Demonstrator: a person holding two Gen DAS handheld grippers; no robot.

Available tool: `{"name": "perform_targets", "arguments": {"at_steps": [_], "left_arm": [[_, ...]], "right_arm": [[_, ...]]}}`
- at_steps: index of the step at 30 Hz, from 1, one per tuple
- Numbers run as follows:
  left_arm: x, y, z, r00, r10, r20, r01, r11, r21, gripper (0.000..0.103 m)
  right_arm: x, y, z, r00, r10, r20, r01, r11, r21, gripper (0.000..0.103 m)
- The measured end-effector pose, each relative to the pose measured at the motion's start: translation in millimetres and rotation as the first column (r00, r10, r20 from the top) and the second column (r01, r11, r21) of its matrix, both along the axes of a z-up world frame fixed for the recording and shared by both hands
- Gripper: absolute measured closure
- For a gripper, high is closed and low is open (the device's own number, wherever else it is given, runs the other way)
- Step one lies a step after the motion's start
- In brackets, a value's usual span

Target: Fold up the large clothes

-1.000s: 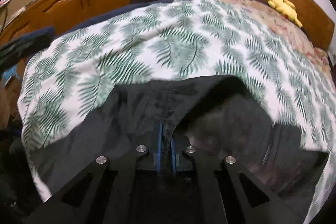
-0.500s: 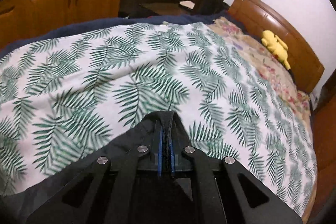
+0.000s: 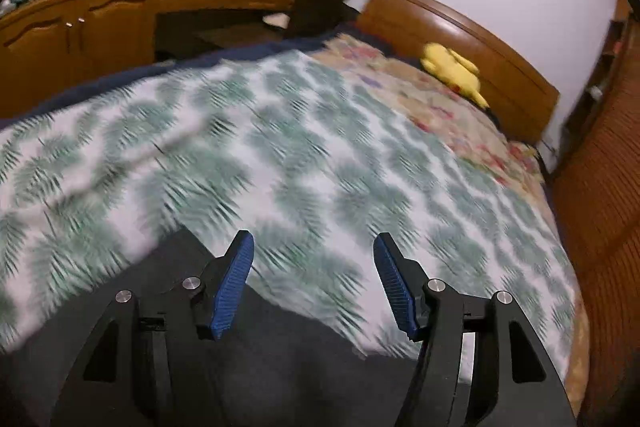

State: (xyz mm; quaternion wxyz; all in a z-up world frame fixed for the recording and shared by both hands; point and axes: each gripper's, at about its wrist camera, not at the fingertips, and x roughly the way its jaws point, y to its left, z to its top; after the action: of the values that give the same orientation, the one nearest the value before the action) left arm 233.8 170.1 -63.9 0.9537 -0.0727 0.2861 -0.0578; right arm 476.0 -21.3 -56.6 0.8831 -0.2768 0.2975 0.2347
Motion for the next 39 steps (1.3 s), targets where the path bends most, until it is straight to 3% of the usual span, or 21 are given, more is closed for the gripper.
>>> {"name": "perform_targets", "arguments": {"at_steps": [3, 6, 9, 12, 16, 22, 24, 26, 28, 29, 31, 33, 36, 39], "left_arm": [[1.7, -15.5, 0.1, 0.999, -0.033, -0.002, 0.033, 0.999, 0.006, 0.074], [3.0, -32.4, -1.3, 0.998, -0.067, -0.008, 0.067, 0.998, 0.011, 0.074], [5.4, -51.2, -2.8, 0.995, -0.099, -0.014, 0.099, 0.995, 0.009, 0.074], [6.5, -74.2, -4.6, 0.987, -0.159, -0.019, 0.159, 0.987, 0.011, 0.074], [7.8, -105.7, -9.8, 0.973, -0.229, -0.040, 0.230, 0.973, 0.023, 0.073], [13.5, -144.1, -22.2, 0.952, -0.293, -0.086, 0.298, 0.953, 0.059, 0.069], [16.0, -150.0, -26.6, 0.949, -0.300, -0.101, 0.307, 0.950, 0.064, 0.069], [17.1, -153.2, -29.6, 0.947, -0.301, -0.110, 0.309, 0.949, 0.065, 0.069], [18.0, -154.7, -31.6, 0.947, -0.299, -0.115, 0.307, 0.949, 0.064, 0.069], [18.9, -154.9, -33.5, 0.947, -0.298, -0.117, 0.307, 0.950, 0.064, 0.069], [17.8, -154.6, -34.1, 0.945, -0.302, -0.122, 0.310, 0.949, 0.051, 0.069], [17.1, -153.9, -33.1, 0.946, -0.303, -0.116, 0.309, 0.950, 0.042, 0.069], [13.8, -155.7, -27.7, 0.948, -0.302, -0.101, 0.308, 0.950, 0.047, 0.069], [9.3, -159.2, -23.5, 0.949, -0.301, -0.089, 0.307, 0.950, 0.058, 0.068]], "right_arm": [[7.1, -61.4, -10.9, 0.995, -0.097, -0.021, 0.096, 0.995, -0.028, 0.039], [20.9, -135.4, -27.1, 0.968, -0.246, -0.052, 0.243, 0.968, -0.059, 0.039], [33.2, -199.9, -42.4, 0.920, -0.378, -0.100, 0.370, 0.925, -0.088, 0.039], [44.8, -261.9, -59.7, 0.842, -0.502, -0.197, 0.497, 0.864, -0.076, 0.040], [43.2, -299.9, -76.7, 0.787, -0.540, -0.299, 0.552, 0.832, -0.050, 0.040], [35.6, -301.6, -91.0, 0.788, -0.485, -0.380, 0.525, 0.851, 0.000, 0.040], [37.0, -296.8, -99.7, 0.791, -0.467, -0.397, 0.502, 0.865, -0.016, 0.059], [33.9, -294.6, -102.0, 0.809, -0.442, -0.388, 0.474, 0.880, -0.014, 0.092], [30.1, -295.1, -101.0, 0.821, -0.422, -0.384, 0.456, 0.890, -0.002, 0.100], [28.7, -296.5, -100.7, 0.828, -0.415, -0.378, 0.448, 0.894, 0.001, 0.101], [24.8, -298.3, -93.4, 0.843, -0.459, -0.281, 0.469, 0.883, -0.035, 0.102], [25.6, -309.1, -82.4, 0.809, -0.543, -0.225, 0.553, 0.833, -0.022, 0.102], [20.9, -310.8, -69.5, 0.804, -0.560, -0.199, 0.571, 0.821, 0.001, 0.102], [9.7, -306.1, -59.4, 0.810, -0.562, -0.166, 0.566, 0.824, -0.031, 0.090]]}}
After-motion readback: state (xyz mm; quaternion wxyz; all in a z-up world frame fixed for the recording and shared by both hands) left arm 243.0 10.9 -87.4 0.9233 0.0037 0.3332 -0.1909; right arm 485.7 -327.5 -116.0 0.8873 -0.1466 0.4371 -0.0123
